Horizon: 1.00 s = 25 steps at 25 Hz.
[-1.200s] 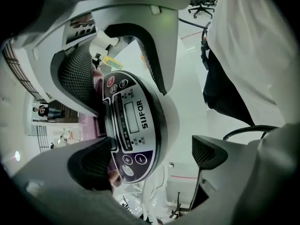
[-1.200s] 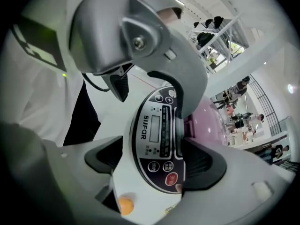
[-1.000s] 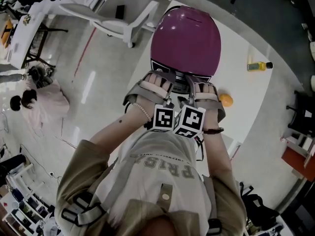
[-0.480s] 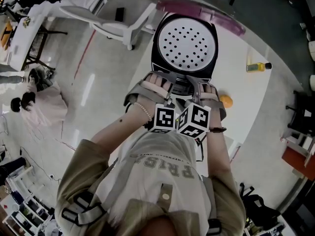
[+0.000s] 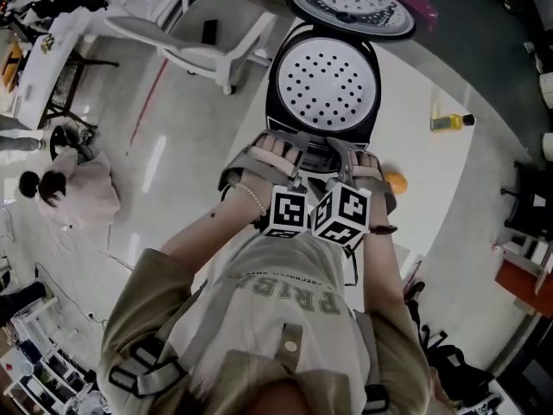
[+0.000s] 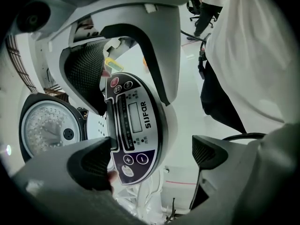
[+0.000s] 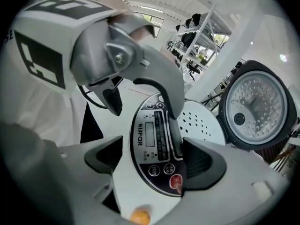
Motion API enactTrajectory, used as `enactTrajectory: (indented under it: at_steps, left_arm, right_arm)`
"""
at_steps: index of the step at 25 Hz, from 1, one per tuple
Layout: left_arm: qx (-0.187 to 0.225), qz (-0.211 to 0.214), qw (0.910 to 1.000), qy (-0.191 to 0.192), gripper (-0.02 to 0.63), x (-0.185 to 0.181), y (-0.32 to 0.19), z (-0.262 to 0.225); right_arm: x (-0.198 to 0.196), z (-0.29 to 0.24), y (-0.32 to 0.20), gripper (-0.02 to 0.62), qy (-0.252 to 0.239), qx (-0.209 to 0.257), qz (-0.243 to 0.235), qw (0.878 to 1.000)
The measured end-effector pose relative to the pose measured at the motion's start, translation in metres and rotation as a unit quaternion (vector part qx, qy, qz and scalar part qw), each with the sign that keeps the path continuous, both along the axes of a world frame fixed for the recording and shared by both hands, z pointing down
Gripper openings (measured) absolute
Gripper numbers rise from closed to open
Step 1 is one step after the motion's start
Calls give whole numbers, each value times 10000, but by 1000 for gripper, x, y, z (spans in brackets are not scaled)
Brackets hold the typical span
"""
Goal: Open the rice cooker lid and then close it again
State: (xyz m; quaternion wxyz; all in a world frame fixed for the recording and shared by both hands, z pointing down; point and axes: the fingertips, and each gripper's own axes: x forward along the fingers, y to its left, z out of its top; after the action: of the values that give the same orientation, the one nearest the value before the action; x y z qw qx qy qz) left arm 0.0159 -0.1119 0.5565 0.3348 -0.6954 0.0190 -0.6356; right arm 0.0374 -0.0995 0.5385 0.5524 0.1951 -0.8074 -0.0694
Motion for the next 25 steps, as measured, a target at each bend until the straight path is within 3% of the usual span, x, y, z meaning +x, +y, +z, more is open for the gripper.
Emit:
enactTrajectory:
  at_steps: [13,25]
  left_arm:
    - [-454,-219,9966,644,551,9,0,-2]
    - [-1197,-901,9743,1681,549,20,6,-13]
  right_arm:
    - [-2,-2,-3,379,-628,123,91,9979]
    - [5,-22,-5,379,-1933,263,523,9794]
